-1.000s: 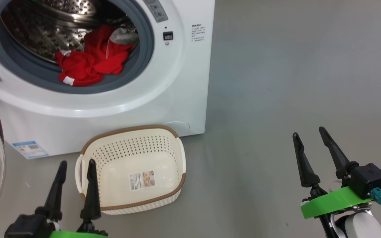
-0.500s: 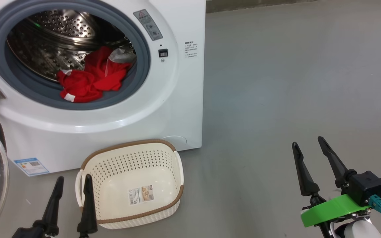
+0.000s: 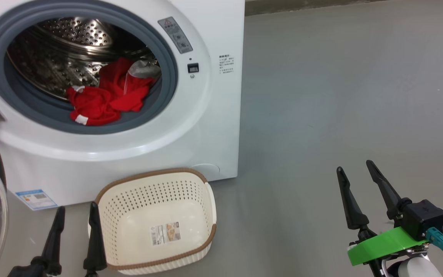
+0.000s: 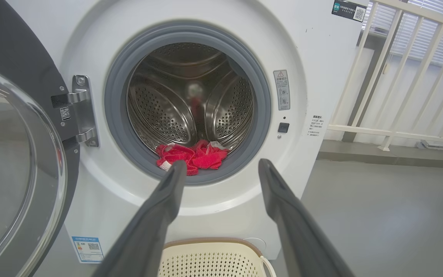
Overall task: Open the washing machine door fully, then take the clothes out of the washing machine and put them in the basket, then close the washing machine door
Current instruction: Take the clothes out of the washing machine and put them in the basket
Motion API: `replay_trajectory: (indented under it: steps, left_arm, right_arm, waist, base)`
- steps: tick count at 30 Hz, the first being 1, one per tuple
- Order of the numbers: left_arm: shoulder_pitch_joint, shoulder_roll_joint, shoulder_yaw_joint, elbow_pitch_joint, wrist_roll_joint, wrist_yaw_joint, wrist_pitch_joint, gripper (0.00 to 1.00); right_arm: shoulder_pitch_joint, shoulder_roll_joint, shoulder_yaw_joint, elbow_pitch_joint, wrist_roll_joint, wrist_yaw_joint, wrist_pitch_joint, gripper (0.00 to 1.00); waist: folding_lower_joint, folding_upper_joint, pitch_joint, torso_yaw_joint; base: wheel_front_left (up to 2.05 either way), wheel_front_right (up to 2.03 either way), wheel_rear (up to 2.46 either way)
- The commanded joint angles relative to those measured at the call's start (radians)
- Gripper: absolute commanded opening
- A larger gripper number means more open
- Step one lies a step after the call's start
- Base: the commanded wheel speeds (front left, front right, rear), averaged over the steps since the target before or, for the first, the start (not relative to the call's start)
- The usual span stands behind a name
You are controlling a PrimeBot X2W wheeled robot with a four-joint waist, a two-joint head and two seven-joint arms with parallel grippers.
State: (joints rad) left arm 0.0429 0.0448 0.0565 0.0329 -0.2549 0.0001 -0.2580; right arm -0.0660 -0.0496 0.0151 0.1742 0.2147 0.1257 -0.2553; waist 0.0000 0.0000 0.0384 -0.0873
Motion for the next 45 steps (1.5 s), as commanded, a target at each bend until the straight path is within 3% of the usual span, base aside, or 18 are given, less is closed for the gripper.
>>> replay_trajectory:
  steps: [1,9,26,45]
  left_arm:
    - [-0.023,0.010,0.034,-0.037,-0.002,-0.001,-0.004,1.00]
    - [-0.024,0.008,0.025,-0.079,-0.059,-0.025,-0.004,1.00]
    - [-0.025,0.006,0.024,-0.105,-0.058,0.003,-0.004,1.00]
    - [-0.142,0.006,-0.026,-0.056,-0.099,0.026,-0.004,1.00]
  right_arm:
    - [-0.019,-0.001,0.026,-0.022,0.005,0.005,-0.006,1.00]
    - [-0.023,-0.001,0.028,-0.026,0.005,0.005,-0.006,1.00]
    - [-0.022,-0.001,0.032,-0.030,0.006,0.005,-0.006,1.00]
    - [-0.046,-0.001,0.021,-0.043,-0.015,0.005,-0.006,1.00]
  waist:
    - [0.0000,0.0000,0.002,0.001]
    - [0.0000,0.0000,0.009,0.006]
    - [0.0000,0.0000,0.019,0.007]
    - [0.0000,0.0000,0.114,0.052]
  base:
    - [1.63,-1.63,0.00]
    - [1.02,-1.02,0.00]
    - [0.06,-0.06,0.00]
    - [0.00,0.00,0.00]
